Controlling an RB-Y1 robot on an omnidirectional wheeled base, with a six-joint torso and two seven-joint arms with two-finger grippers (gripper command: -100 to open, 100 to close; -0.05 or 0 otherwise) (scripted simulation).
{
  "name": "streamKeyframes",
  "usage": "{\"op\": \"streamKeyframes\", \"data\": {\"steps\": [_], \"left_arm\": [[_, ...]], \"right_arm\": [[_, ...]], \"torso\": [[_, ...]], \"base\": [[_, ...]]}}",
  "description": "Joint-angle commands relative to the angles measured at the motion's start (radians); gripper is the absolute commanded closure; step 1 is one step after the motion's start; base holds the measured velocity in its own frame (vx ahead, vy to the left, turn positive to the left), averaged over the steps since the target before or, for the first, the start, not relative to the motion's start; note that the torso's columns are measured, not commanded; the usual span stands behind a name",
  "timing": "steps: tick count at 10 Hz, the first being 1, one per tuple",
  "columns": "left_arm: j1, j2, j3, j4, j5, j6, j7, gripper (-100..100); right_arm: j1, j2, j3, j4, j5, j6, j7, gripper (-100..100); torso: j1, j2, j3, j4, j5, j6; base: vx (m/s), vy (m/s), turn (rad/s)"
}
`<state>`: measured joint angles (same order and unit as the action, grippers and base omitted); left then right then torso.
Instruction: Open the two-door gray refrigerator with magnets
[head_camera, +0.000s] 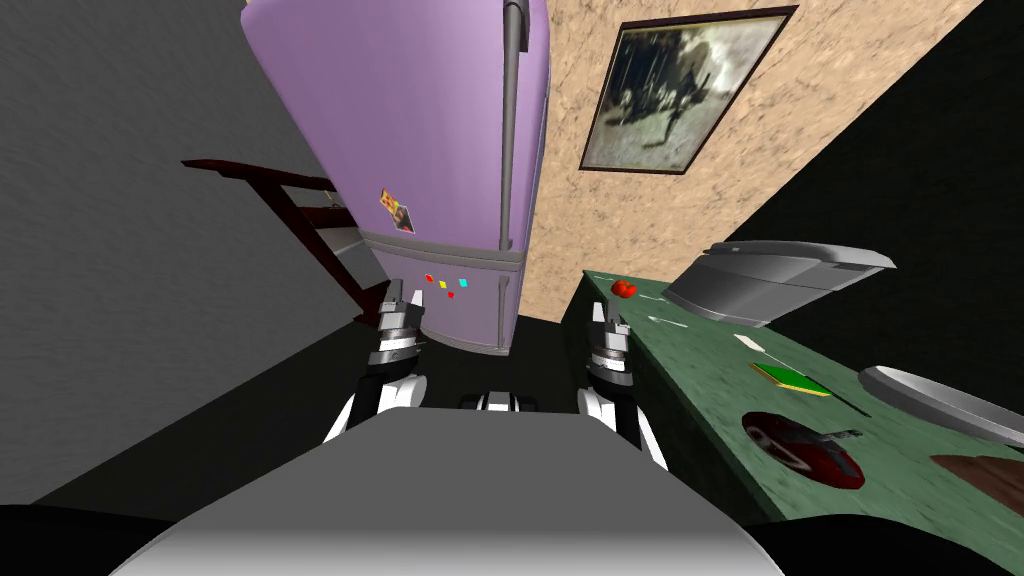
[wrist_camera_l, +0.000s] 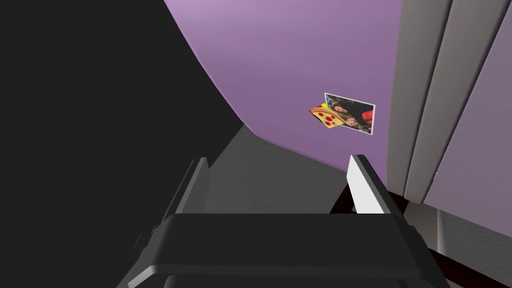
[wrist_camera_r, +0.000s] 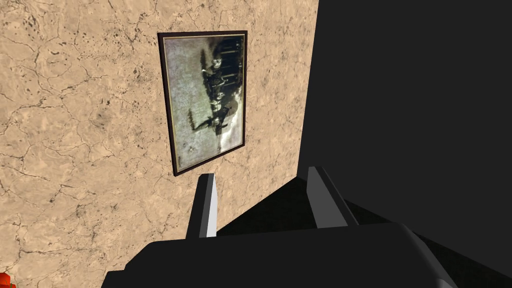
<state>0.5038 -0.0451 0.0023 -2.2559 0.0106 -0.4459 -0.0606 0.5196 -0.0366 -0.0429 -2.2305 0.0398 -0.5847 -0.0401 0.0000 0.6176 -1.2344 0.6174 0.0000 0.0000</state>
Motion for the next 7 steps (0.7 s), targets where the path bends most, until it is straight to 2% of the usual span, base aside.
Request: {"op": "streamKeyframes", "data": {"steps": [1,3,7], "left_arm": [[-0.009,0.046,0.002,0.001,-0.002,0.014,-0.003,-100],[-0.032,0.106,0.007,0.004,-0.007,0.048,-0.012,-100],[-0.108,0.187,0.023,0.011,-0.024,0.158,-0.04,-100]], "right_arm": [[0.0,0.0,0.0,0.0,0.0,0.0,0.0,0],[0.0,0.0,0.0,0.0,0.0,0.0,0.0,0],[0.0,0.0,0.0,0.001,0.0,0.0,0.0,0]], "torso": [[0.0,0.074,-0.148,0.074,0.0,0.0],[0.001,0.117,-0.236,0.117,0.0,0.0],[0.0,0.12,-0.242,0.121,0.0,0.0]], "base": [[0.004,0.001,-0.033],[-0.006,0.003,-0.066],[-0.01,0.01,-0.11]]}}
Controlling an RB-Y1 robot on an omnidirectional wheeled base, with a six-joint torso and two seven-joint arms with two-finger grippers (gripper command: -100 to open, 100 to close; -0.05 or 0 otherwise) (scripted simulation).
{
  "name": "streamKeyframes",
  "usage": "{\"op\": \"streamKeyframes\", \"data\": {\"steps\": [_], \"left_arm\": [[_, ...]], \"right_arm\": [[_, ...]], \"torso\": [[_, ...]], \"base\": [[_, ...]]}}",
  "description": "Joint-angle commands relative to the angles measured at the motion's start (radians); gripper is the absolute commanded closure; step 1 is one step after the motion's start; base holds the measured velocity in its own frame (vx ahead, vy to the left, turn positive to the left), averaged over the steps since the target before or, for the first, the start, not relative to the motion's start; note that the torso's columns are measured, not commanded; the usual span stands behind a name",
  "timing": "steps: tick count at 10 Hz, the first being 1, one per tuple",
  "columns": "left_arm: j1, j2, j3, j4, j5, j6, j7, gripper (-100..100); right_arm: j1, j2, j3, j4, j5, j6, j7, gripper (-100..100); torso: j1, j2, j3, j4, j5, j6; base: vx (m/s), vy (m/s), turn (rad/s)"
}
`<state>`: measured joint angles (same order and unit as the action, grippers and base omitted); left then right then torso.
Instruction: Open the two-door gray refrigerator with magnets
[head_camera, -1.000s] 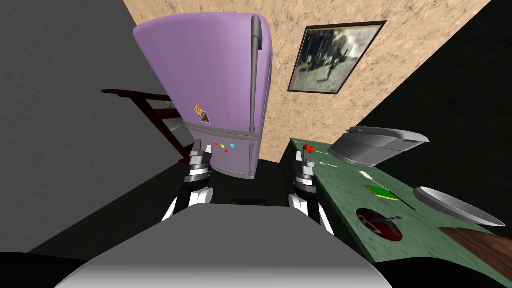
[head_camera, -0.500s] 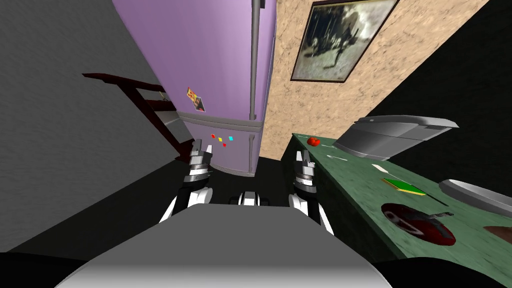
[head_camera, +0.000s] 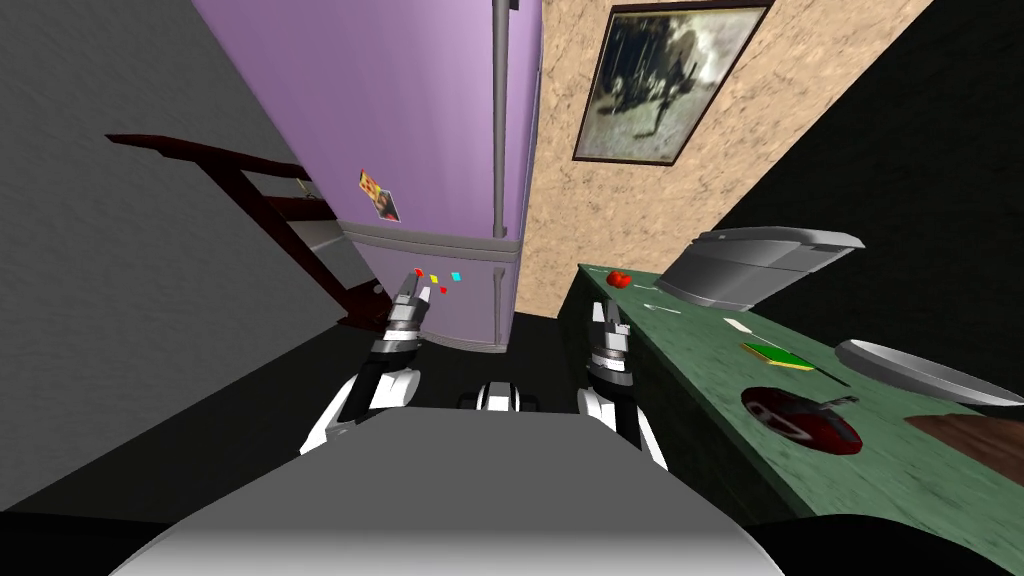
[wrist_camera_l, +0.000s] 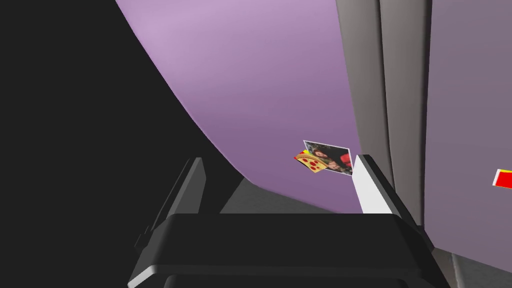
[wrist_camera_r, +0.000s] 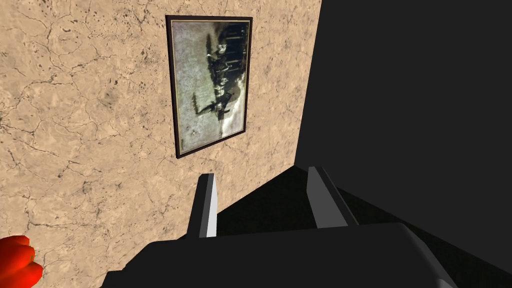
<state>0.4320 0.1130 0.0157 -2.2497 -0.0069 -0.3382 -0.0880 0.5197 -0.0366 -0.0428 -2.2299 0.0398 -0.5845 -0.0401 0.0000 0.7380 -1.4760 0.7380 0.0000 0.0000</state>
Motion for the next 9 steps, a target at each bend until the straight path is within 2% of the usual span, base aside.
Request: {"op": "streamKeyframes", "data": {"steps": [1,2,4,5,6,7,8,9], "left_arm": [[-0.061,0.041,0.015,0.006,-0.012,0.079,-0.021,-100],[-0.061,0.041,0.015,0.006,-0.012,0.094,-0.021,-100],[-0.115,0.059,0.027,0.01,-0.025,0.16,-0.041,-100],[-0.115,0.059,0.027,0.01,-0.025,0.176,-0.041,-100],[-0.144,0.065,0.033,0.012,-0.032,0.206,-0.052,-100],[-0.144,0.065,0.033,0.012,-0.032,0.221,-0.052,-100],[-0.175,0.069,0.039,0.014,-0.038,0.255,-0.063,-100],[-0.175,0.069,0.039,0.014,-0.038,0.267,-0.063,-100]], "right_arm": [[0.0,0.0,0.0,0.0,0.0,0.0,0.0,0],[0.0,0.0,0.0,0.0,0.0,0.0,0.0,0],[0.0,0.0,0.0,0.0,0.0,0.0,0.0,0],[0.0,0.0,0.0,0.0,0.0,0.0,0.0,0],[0.0,0.0,0.0,0.0,0.0,0.0,0.0,0],[0.0,0.0,0.0,0.0,0.0,0.0,0.0,0],[0.0,0.0,0.0,0.0,0.0,0.0,0.0,0],[0.0,0.0,0.0,0.0,0.0,0.0,0.0,0]], "torso": [[0.0,0.0,0.0,0.0,0.0,0.0],[0.0,0.0,0.0,0.0,0.0,0.0],[0.0,0.0,0.0,0.0,0.0,0.0],[0.0,0.0,0.0,0.0,0.0,0.0],[0.0,0.0,0.0,0.0,0.0,0.0],[0.0,0.0,0.0,0.0,0.0,0.0],[0.0,0.0,0.0,0.0,0.0,0.0],[0.0,0.0,0.0,0.0,0.0,0.0]], "base": [[-0.012,0.01,-0.123],[-0.007,0.008,-0.061],[-0.007,0.005,-0.137],[-0.008,0.009,-0.054],[-0.01,0.007,-0.108],[-0.009,0.007,-0.065],[-0.009,0.006,-0.113],[-0.007,0.006,-0.064]]}}
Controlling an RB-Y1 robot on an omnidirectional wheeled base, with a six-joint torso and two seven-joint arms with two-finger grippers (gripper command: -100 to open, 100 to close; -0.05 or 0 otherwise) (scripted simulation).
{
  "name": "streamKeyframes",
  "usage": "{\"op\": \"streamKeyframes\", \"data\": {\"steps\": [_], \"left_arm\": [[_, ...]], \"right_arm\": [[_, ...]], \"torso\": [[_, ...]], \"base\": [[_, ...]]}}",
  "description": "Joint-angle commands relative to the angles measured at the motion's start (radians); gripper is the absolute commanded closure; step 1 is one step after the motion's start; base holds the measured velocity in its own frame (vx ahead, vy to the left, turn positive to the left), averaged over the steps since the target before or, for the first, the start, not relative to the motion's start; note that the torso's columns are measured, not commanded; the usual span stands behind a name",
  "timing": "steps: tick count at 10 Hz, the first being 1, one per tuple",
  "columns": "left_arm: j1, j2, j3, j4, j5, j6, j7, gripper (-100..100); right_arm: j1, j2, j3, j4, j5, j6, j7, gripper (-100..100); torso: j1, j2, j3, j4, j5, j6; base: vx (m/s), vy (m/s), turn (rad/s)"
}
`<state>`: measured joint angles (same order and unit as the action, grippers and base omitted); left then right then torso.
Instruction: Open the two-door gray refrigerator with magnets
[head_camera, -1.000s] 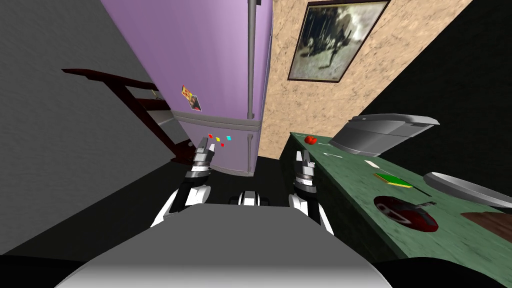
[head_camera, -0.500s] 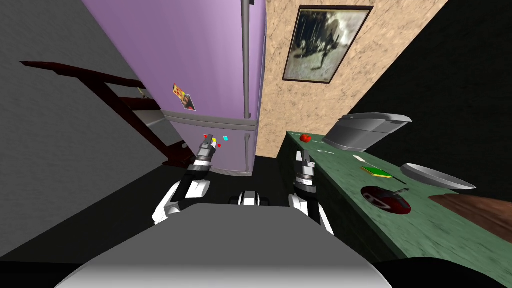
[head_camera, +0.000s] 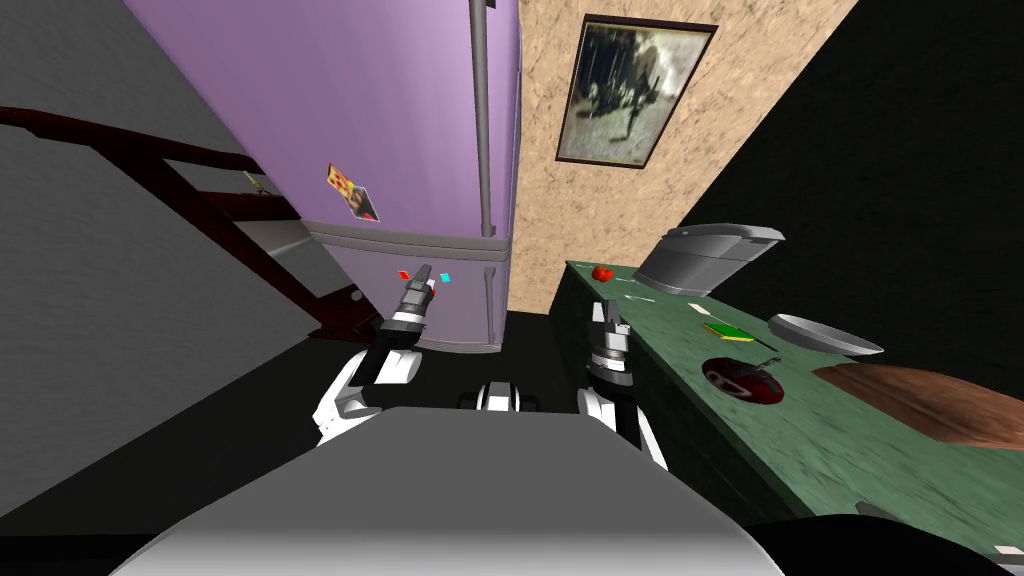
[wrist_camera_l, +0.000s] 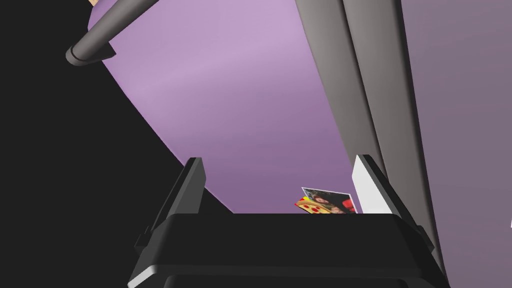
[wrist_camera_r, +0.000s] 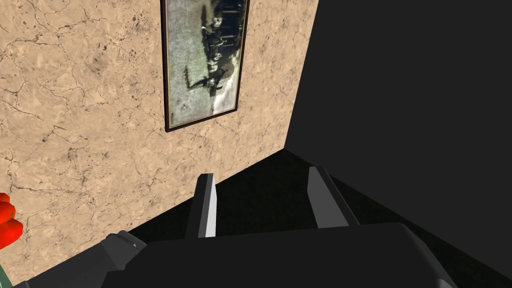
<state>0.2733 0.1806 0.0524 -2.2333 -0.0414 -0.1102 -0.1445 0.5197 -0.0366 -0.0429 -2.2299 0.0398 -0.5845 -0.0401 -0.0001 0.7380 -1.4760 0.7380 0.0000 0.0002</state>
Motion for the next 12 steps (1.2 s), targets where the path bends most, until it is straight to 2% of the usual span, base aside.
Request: {"op": "streamKeyframes", "data": {"steps": [1,2,3,4,5,6,7,8,9,10,11,12], "left_arm": [[-0.048,0.006,0.01,-0.001,-0.011,0.076,-0.019,-100],[-0.048,0.006,0.01,-0.001,-0.011,0.088,-0.019,-100],[-0.081,0.01,0.017,0.001,-0.019,0.125,-0.031,-100],[-0.081,0.01,0.017,0.001,-0.019,0.137,-0.031,-100],[-0.115,0.014,0.024,0.004,-0.026,0.174,-0.043,-100],[-0.115,0.014,0.024,0.004,-0.026,0.189,-0.043,-100],[-0.149,0.019,0.031,0.007,-0.034,0.222,-0.056,-100],[-0.149,0.019,0.031,0.007,-0.034,0.242,-0.056,-100],[-0.185,0.024,0.039,0.01,-0.042,0.273,-0.069,-100],[-0.185,0.024,0.039,0.01,-0.042,0.295,-0.069,-100],[-0.221,0.03,0.047,0.013,-0.05,0.325,-0.082,-100],[-0.221,0.03,0.047,0.013,-0.05,0.35,-0.082,-100]], "right_arm": [[0.0,0.0,0.0,0.0,0.0,0.0,0.0,0],[0.0,0.0,0.0,0.0,0.0,0.0,0.0,0],[0.0,0.0,0.0,0.0,0.0,0.0,0.0,0],[0.0,0.0,0.0,0.0,0.0,0.0,0.0,0],[0.0,0.0,0.0,0.0,0.0,0.0,0.0,0],[0.0,0.0,0.0,0.0,0.0,0.0,0.0,0],[0.0,0.0,0.0,0.0,0.0,0.0,0.0,0],[0.0,0.0,0.0,0.0,0.0,0.0,0.0,0],[0.0,0.0,0.0,0.0,0.0,0.0,0.0,0],[0.0,0.0,0.0,0.0,0.0,0.0,0.0,0],[0.0,0.0,0.0,0.0,0.0,0.0,0.0,0],[0.0,0.0,0.0,0.0,0.0,0.0,0.0,0]], "torso": [[0.0,0.0,0.0,0.0,0.0,0.0],[0.0,0.0,0.0,0.0,0.0,0.0],[0.0,0.0,0.0,0.0,0.0,-0.001],[0.0,0.0,0.0,0.0,0.0,0.0],[0.0,0.0,0.0,0.0,0.0,-0.001],[0.0,0.0,0.0,0.0,0.0,0.0],[0.0,0.0,0.0,0.0,0.0,-0.001],[0.0,0.0,0.0,0.0,0.0,0.0],[0.0,0.0,0.0,0.0,0.0,0.0],[0.0,0.0,0.0,0.0,0.0,0.0],[0.0,0.0,0.0,0.0,0.0,-0.001],[0.0,0.0,0.0,0.0,0.0,0.0]], "base": [[-0.009,0.005,-0.112],[-0.007,0.006,-0.071],[-0.01,0.008,-0.121],[-0.008,0.008,-0.08],[-0.011,0.005,-0.162],[-0.009,0.006,-0.056],[-0.01,0.005,-0.103],[-0.009,0.006,-0.08],[-0.011,0.006,-0.157],[-0.01,0.008,-0.065],[-0.01,0.008,-0.115],[-0.009,0.008,-0.075]]}}
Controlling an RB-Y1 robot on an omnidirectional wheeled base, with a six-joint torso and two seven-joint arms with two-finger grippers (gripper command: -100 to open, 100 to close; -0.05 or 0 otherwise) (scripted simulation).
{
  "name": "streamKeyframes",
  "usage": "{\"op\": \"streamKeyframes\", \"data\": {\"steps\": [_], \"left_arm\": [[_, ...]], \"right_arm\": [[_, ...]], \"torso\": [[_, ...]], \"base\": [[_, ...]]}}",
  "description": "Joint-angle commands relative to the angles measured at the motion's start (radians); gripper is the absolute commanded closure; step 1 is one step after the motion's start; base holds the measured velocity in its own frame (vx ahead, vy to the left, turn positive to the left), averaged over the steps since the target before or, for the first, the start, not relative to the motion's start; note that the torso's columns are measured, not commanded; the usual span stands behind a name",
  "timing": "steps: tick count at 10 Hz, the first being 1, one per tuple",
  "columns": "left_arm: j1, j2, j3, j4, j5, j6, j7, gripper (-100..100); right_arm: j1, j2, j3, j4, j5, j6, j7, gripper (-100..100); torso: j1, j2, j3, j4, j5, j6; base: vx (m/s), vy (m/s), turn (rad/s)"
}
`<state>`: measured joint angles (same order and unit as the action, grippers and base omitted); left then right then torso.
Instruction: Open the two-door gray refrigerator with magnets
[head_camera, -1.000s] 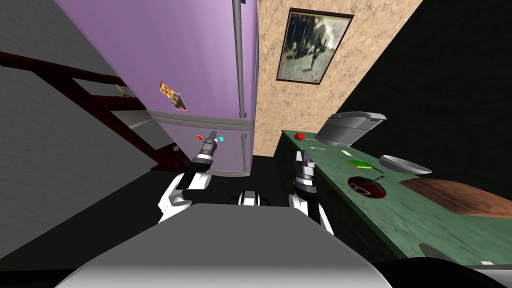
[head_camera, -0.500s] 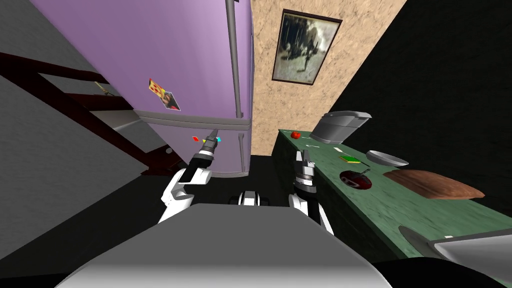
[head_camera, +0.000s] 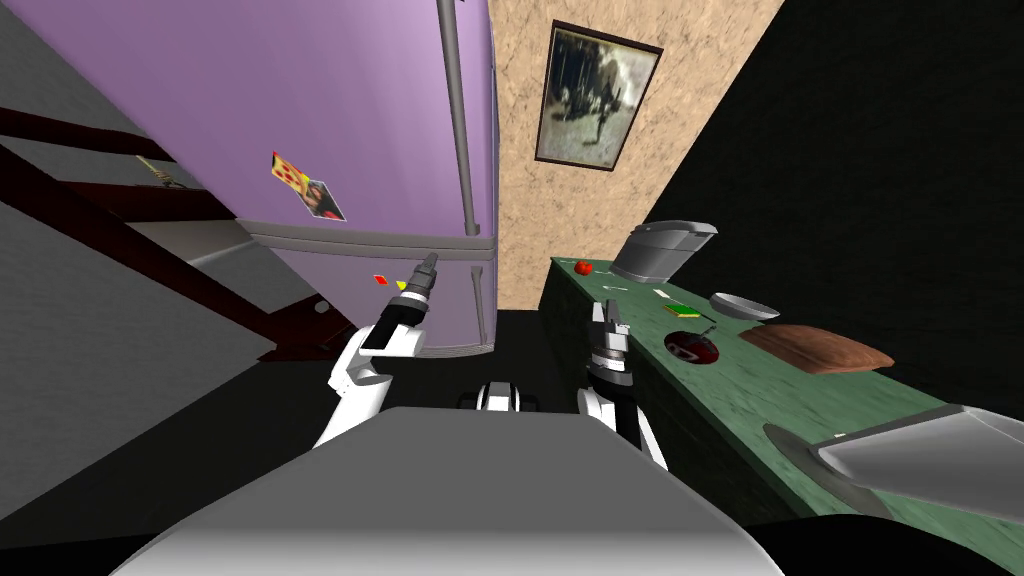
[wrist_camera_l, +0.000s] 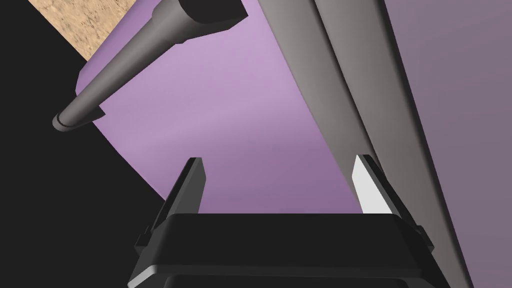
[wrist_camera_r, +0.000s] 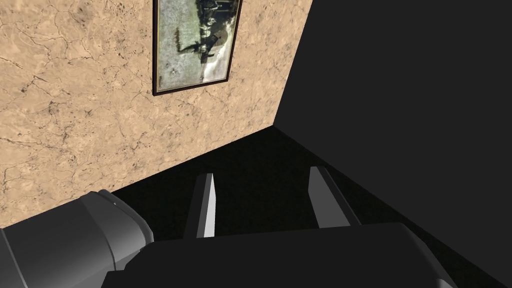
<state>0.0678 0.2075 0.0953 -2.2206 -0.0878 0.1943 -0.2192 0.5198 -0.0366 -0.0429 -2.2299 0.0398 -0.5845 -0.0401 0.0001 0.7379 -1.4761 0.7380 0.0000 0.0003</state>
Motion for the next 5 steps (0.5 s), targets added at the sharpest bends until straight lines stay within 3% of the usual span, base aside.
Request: {"op": "streamKeyframes", "data": {"steps": [1,4,5], "left_arm": [[-0.052,0.009,0.011,0.005,-0.012,0.078,-0.021,-100],[-0.089,0.014,0.019,0.01,-0.021,0.155,-0.034,-100],[-0.127,0.019,0.027,0.015,-0.029,0.183,-0.048,-100]], "right_arm": [[0.0,0.0,0.0,0.0,0.0,0.0,0.0,0],[0.0,0.0,0.0,0.0,0.0,0.0,0.0,0],[0.0,0.0,0.0,0.0,0.0,0.0,0.0,0]], "torso": [[0.0,0.0,0.0,0.0,0.0,-0.001],[0.0,0.0,0.0,0.0,0.0,0.0],[0.0,0.0,0.0,0.0,0.0,-0.001]], "base": [[-0.012,0.007,-0.141],[-0.01,0.005,-0.1],[-0.013,0.004,-0.133]]}}
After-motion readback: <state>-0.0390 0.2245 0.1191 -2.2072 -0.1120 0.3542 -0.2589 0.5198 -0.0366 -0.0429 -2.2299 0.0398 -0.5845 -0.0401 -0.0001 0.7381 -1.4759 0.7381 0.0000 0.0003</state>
